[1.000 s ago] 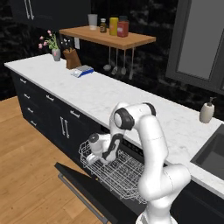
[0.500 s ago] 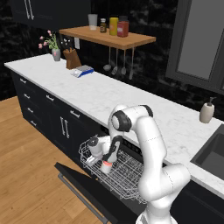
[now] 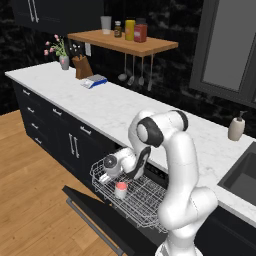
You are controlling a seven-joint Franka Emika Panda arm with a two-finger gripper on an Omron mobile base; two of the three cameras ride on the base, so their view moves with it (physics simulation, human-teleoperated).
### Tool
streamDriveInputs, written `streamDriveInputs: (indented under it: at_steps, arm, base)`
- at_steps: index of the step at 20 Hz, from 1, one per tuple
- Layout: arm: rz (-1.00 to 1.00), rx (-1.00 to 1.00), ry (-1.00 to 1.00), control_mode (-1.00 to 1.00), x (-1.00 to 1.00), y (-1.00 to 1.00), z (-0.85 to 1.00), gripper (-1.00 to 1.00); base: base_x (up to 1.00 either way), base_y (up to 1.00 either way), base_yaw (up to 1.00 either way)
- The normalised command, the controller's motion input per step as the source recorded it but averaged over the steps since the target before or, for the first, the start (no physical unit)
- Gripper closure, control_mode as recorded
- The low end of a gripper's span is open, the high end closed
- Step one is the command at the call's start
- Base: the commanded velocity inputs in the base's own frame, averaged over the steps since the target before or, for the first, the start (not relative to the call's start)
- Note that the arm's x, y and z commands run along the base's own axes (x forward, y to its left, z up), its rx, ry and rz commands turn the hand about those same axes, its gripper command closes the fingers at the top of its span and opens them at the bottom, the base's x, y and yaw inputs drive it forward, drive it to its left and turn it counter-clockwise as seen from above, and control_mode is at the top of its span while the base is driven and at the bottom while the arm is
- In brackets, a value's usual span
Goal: Pick up the cup and bowl from the counter, place them in the dishwasher, and close the dishwasher door.
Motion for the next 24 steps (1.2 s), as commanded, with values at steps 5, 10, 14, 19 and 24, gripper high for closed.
streamDriveInputs:
  at_steps: [5,10,14,19,24]
  arm:
    - [0.02,0.22,0.00,-1.00,-0.46,0.00,1.00,-1.00]
    - [0.06,0.25,0.04,-1.00,-0.15,0.00,1.00,-1.00]
    - [0.09,0.20,0.10,-1.00,0.00,0.02,1.00,-1.00]
    - [0.07,0.13,0.14,-1.00,0.00,0.00,1.00,-1.00]
    - [0.05,0.02,0.16,-1.00,0.00,0.00,1.00,-1.00]
  base:
    - [0.00,0.00,0.00]
    - [0.00,0.00,0.00]
    - [0.00,0.00,0.00]
    - [0.00,0.00,0.00]
    - [0.00,0.00,0.00]
